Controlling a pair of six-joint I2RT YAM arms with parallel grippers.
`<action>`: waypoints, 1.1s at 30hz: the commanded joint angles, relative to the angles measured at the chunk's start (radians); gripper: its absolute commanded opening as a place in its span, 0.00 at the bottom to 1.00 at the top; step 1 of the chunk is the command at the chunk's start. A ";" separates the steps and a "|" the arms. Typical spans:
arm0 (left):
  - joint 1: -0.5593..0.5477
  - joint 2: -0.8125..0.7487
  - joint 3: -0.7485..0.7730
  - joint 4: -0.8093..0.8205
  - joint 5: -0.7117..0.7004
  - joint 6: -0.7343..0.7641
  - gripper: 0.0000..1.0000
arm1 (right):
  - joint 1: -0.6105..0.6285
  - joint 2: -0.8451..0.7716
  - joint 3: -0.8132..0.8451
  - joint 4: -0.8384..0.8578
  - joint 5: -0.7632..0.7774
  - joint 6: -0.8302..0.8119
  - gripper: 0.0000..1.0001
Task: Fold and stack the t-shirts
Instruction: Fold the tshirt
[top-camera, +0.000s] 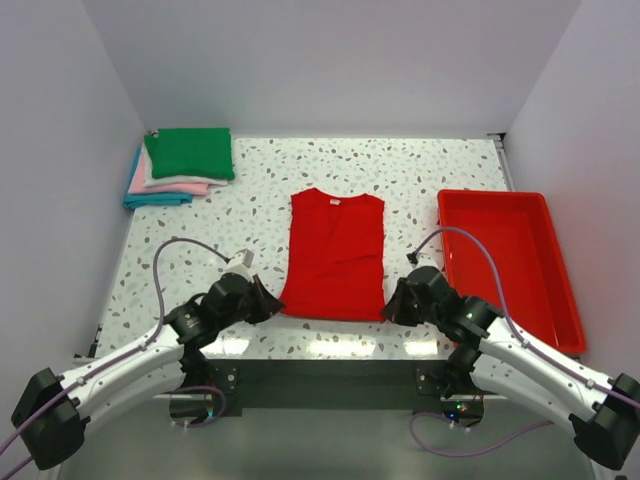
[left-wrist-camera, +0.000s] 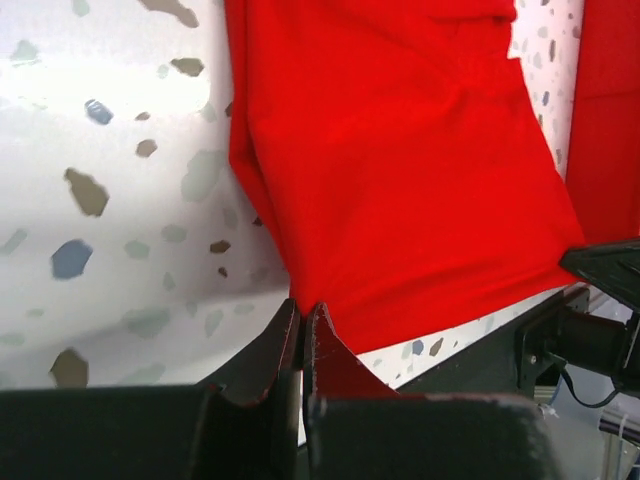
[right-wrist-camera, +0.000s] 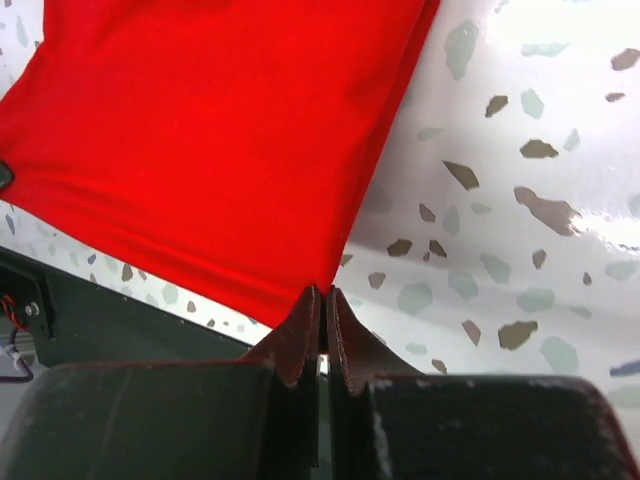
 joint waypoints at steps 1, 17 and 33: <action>-0.002 -0.029 0.119 -0.238 -0.115 -0.005 0.00 | 0.004 -0.026 0.064 -0.174 0.077 0.006 0.00; 0.217 0.500 0.687 -0.034 -0.067 0.239 0.00 | -0.293 0.583 0.720 -0.065 0.082 -0.304 0.00; 0.429 1.334 1.305 0.144 0.155 0.331 0.42 | -0.545 1.313 1.237 0.037 -0.116 -0.338 0.38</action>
